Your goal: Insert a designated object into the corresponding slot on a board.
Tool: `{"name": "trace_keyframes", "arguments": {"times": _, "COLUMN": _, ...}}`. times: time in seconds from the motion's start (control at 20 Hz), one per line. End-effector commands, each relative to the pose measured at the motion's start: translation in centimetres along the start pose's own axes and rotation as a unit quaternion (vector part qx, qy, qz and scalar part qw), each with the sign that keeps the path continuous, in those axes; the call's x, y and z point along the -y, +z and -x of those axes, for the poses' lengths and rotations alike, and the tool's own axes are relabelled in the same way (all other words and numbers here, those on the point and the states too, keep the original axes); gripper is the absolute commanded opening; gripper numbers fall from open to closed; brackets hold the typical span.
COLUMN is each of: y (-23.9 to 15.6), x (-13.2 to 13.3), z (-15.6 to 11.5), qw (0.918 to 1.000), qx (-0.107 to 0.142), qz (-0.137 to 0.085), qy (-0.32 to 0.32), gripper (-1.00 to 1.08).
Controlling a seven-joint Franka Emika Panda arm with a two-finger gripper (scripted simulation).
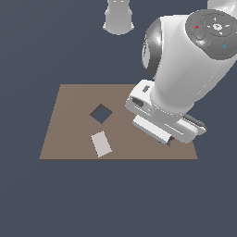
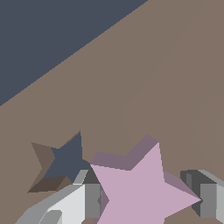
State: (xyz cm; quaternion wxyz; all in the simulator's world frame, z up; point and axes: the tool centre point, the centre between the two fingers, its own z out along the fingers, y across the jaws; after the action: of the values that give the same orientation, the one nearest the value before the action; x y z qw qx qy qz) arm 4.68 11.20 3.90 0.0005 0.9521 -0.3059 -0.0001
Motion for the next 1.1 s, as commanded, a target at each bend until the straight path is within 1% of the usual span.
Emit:
{"name": "trace_keyframes", "arguments": {"times": 0.0, "y": -0.1, "x": 1.5, "z": 0.1, "qw": 0.9999, "qx": 0.0, "qz": 0.0, "qy": 0.013, "gripper": -1.0}}
{"name": "trace_keyframes", "arguments": {"times": 0.2, "y": -0.1, "x": 3.4, "z": 0.1, "qw": 0.9997, "qx": 0.0, "qz": 0.0, "qy": 0.026, "gripper": -1.0}}
{"name": "trace_keyframes", "arguments": {"times": 0.45, "y": -0.2, "x": 4.7, "z": 0.1, "qw": 0.9993, "qx": 0.0, "qz": 0.0, "qy": 0.036, "gripper": -1.0}}
{"name": "trace_keyframes", "arguments": {"times": 0.85, "y": -0.1, "x": 5.1, "z": 0.0, "qw": 0.9992, "qx": 0.0, "qz": 0.0, "qy": 0.039, "gripper": -1.0}}
{"name": "trace_keyframes", "arguments": {"times": 1.05, "y": 0.7, "x": 5.1, "z": 0.0, "qw": 0.9992, "qx": 0.001, "qz": 0.0, "qy": 0.04, "gripper": -1.0}}
